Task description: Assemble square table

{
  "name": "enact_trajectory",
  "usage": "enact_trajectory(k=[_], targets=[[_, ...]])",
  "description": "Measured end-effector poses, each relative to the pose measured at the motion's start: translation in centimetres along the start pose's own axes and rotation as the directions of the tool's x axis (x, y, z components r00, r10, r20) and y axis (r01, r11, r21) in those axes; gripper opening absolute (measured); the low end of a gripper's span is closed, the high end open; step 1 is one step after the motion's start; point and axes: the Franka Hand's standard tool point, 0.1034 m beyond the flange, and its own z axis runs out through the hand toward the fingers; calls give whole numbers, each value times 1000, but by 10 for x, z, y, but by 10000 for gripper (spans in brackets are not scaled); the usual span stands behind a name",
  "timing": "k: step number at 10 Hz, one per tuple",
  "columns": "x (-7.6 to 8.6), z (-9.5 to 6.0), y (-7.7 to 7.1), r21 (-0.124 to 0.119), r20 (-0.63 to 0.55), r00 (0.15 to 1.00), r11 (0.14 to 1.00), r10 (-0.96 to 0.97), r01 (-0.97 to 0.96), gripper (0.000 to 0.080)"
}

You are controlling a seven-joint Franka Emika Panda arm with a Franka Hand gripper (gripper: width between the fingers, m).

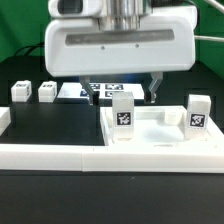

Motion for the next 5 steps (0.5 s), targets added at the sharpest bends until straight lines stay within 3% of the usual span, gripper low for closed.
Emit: enact_trajectory(k=[5], targets=[[7, 5, -2, 5, 32, 999, 1000, 2, -2, 620]])
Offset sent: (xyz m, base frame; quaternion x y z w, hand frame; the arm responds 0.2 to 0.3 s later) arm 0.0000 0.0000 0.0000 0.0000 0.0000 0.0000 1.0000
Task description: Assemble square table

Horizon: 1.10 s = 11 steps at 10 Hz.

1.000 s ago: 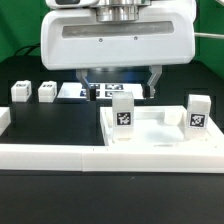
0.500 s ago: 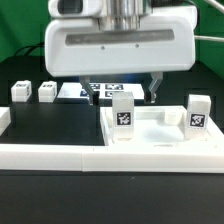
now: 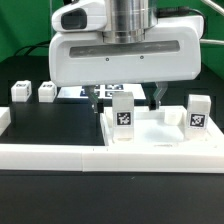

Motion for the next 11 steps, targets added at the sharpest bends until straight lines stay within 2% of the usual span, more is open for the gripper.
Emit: enact_trajectory(k=[1, 2, 3, 4, 6, 9, 10, 11], targets=[[0, 0, 0, 0, 0, 1000, 1000, 0, 0, 620], [0, 0, 0, 0, 0, 1000, 1000, 0, 0, 445], [0, 0, 0, 0, 0, 1000, 1000, 0, 0, 445], [0, 0, 1, 0, 0, 1000, 1000, 11, -11, 292], [1, 0, 2, 5, -12, 998, 998, 58, -58, 293], [4, 1, 4, 30, -46, 904, 905, 424, -423, 293], [3, 1, 7, 65, -11, 801, 799, 599, -597, 293], [0, 2, 6, 76, 34, 697, 693, 717, -717, 293]])
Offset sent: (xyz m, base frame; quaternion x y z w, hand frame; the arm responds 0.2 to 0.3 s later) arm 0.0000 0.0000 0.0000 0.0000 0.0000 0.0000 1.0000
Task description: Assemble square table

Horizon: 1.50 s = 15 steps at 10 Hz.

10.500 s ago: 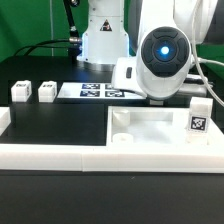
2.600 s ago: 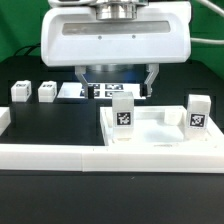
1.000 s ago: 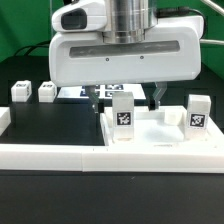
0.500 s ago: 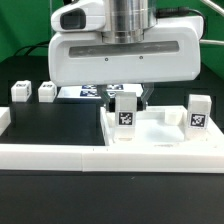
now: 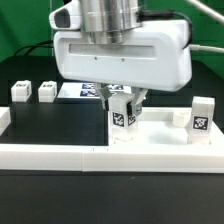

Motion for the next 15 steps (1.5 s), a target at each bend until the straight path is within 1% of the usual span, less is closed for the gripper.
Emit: enact_trajectory(k=[1, 2, 3, 7, 8, 9, 11, 12, 13, 14, 15], targets=[[-3, 1, 0, 0, 28, 991, 991, 130, -131, 293], [-4, 1, -1, 13, 27, 968, 968, 250, -250, 293], [-6, 2, -1, 23, 10, 948, 948, 317, -317, 293], [-6, 2, -2, 24, 17, 875, 875, 484, -484, 293], [-3, 2, -1, 36, 46, 752, 752, 657, -659, 293], [-3, 2, -1, 37, 55, 718, 718, 693, -695, 293], [-3, 2, -1, 38, 54, 738, 737, 673, -675, 293], [-3, 2, -1, 41, 49, 782, 781, 621, -623, 293], [-4, 2, -3, 47, 30, 887, 886, 461, -461, 471], [-5, 1, -6, 47, 13, 959, 958, 282, -282, 587], [-8, 1, -8, 38, -6, 995, 995, 97, -96, 587]])
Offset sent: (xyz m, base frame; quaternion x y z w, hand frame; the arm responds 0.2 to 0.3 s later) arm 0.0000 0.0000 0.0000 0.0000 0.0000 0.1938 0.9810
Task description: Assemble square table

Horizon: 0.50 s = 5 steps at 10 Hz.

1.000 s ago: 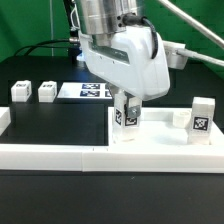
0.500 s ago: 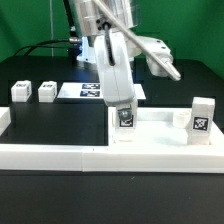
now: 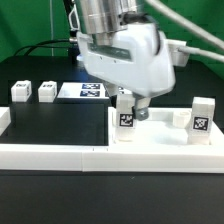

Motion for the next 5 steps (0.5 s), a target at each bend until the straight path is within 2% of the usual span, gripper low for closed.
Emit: enact_trajectory(k=[1, 4, 5], targets=[[-1, 1, -1, 3, 3, 1000, 1000, -26, 26, 639], [1, 1, 1, -4, 1, 955, 955, -295, 295, 649], [7, -1, 4, -56, -2, 855, 854, -518, 518, 649]])
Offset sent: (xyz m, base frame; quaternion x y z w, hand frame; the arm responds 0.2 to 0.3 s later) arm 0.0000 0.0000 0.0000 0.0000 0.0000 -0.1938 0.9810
